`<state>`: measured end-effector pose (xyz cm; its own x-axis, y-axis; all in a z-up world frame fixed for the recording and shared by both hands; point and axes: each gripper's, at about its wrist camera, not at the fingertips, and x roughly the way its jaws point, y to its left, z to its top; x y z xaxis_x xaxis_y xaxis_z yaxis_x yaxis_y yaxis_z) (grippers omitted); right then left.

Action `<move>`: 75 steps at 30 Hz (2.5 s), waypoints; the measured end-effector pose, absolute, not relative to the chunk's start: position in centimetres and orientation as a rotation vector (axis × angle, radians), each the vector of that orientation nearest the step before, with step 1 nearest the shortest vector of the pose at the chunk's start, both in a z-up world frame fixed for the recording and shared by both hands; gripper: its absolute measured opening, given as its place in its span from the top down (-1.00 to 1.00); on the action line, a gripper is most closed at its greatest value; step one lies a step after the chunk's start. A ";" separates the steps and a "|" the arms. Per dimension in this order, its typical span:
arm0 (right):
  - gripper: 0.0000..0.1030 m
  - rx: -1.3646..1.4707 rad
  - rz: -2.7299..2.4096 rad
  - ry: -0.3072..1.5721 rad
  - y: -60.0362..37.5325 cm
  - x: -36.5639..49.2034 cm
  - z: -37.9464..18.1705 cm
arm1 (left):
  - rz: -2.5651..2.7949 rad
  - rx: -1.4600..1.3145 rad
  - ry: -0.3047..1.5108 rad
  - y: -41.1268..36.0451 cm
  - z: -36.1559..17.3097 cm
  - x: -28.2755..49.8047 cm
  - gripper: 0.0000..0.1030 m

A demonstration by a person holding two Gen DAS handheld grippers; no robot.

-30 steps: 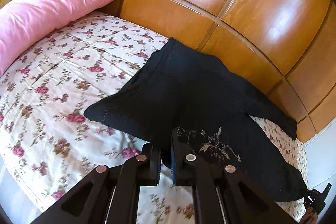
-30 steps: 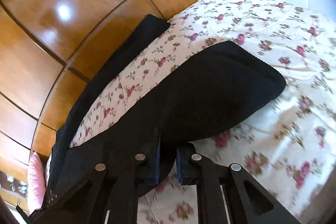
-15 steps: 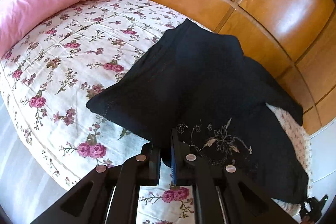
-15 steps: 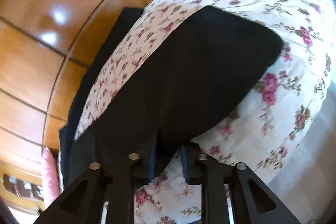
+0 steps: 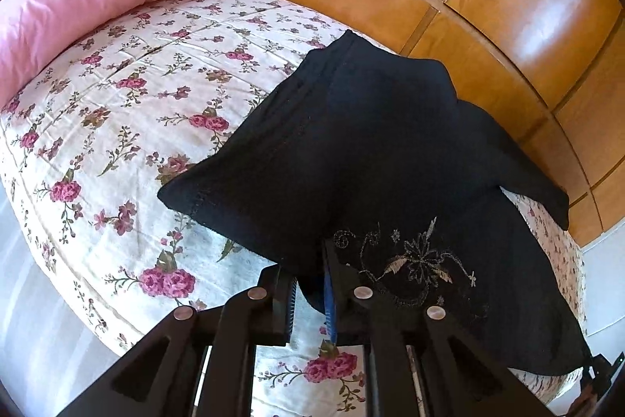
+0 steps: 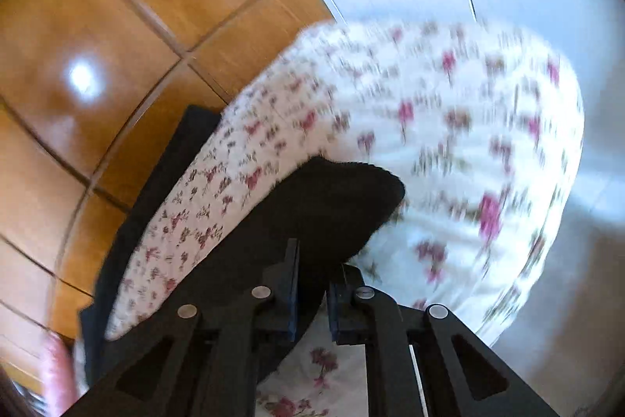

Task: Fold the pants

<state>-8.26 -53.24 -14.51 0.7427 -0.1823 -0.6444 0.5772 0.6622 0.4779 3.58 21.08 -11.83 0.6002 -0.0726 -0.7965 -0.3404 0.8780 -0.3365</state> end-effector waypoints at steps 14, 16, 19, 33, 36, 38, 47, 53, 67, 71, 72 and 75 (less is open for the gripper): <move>-0.08 0.684 -0.631 0.722 -54.2 -9.6 -15.4 | 0.130 -0.607 0.878 24.4 -10.4 1.9 0.44; -0.13 0.637 -0.637 0.688 -53.5 -10.1 -13.9 | 0.144 -0.646 0.846 25.7 -9.8 1.1 0.43; -0.21 0.621 -0.582 0.646 -51.7 -9.6 -12.2 | 0.166 -0.733 0.776 28.1 -9.2 -0.1 0.35; -0.25 0.421 -0.003 0.759 -32.6 1.2 -11.2 | 0.158 -0.959 0.862 29.8 -13.5 2.5 0.38; -0.25 0.371 0.086 0.801 -28.4 2.8 -11.9 | 0.171 -0.874 0.836 29.3 -12.7 3.2 0.79; -0.25 0.339 0.132 0.818 -26.0 3.3 -12.3 | 0.184 -0.773 0.772 28.7 -11.3 2.6 0.84; -0.33 0.242 0.209 0.890 -21.0 4.1 -14.8 | 0.297 -0.493 0.932 27.2 -12.9 4.2 0.60; -0.35 0.263 0.245 0.893 -21.5 4.2 -14.8 | 0.368 -0.493 0.890 29.1 -8.8 4.4 0.39; -0.39 0.290 0.259 0.867 -21.0 6.4 -13.0 | 0.123 -0.484 0.927 28.3 -5.5 22.7 0.29; -0.39 0.262 0.272 0.871 -19.9 7.9 -12.8 | 0.075 -0.508 0.989 28.1 -7.4 28.8 0.29; -0.39 0.257 0.274 0.872 -19.7 8.1 -12.8 | 0.073 -0.506 0.986 28.1 -7.8 30.4 0.29; -0.39 0.240 0.274 0.879 -19.1 8.9 -13.0 | 0.069 -0.497 1.031 28.0 -9.3 34.6 0.25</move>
